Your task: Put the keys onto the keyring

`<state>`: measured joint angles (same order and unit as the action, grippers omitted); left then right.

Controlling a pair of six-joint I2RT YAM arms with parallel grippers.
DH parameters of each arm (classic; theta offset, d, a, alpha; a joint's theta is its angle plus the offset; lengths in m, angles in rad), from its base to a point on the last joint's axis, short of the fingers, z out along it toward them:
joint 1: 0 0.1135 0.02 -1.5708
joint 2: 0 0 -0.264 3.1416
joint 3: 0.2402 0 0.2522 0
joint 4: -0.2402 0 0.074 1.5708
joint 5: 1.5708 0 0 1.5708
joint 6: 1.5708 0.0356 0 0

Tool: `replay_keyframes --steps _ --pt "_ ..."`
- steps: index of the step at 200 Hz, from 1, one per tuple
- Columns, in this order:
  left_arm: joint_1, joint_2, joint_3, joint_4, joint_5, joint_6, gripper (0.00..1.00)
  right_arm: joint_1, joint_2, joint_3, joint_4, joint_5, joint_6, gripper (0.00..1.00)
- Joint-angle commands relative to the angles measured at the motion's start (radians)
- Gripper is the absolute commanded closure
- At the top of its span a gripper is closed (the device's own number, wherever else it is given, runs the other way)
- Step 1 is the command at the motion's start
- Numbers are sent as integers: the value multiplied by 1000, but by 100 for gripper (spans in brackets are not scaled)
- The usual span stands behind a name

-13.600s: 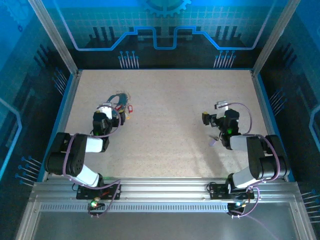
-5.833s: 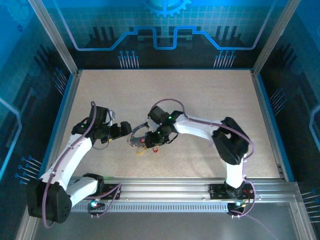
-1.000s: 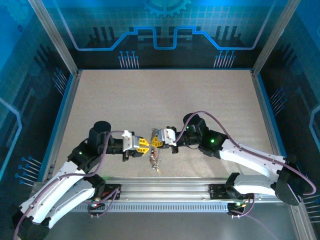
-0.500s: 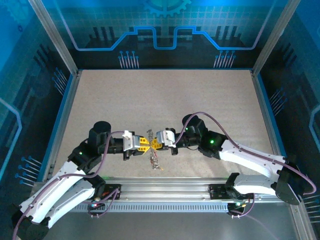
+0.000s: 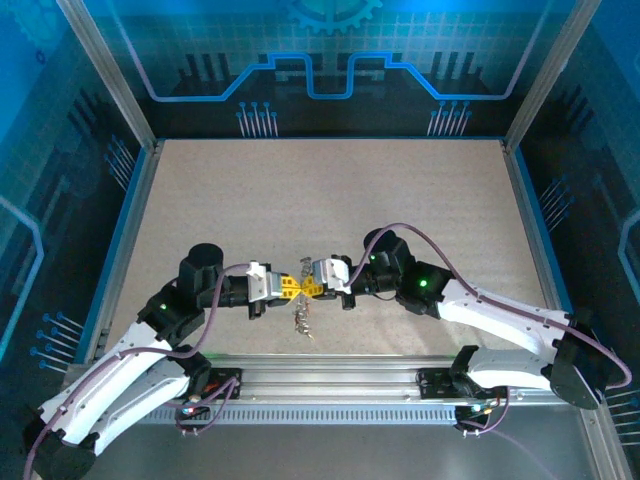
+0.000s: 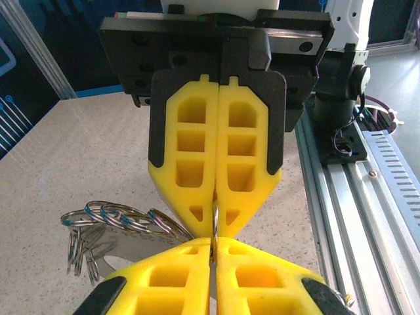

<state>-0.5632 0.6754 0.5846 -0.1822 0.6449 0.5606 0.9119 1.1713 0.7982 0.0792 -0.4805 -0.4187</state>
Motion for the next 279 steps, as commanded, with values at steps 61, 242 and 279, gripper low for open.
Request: replay_keyframes --steps 61,242,279 --pt "-31 6 -38 96 74 -11 100 18 -9 -6 45 83 -4 90" --pt "-28 -18 -134 354 96 -134 100 -46 -140 -96 52 8 31 82" --pt "-28 0 -134 354 107 -133 100 -45 -115 -94 86 -14 69 84"
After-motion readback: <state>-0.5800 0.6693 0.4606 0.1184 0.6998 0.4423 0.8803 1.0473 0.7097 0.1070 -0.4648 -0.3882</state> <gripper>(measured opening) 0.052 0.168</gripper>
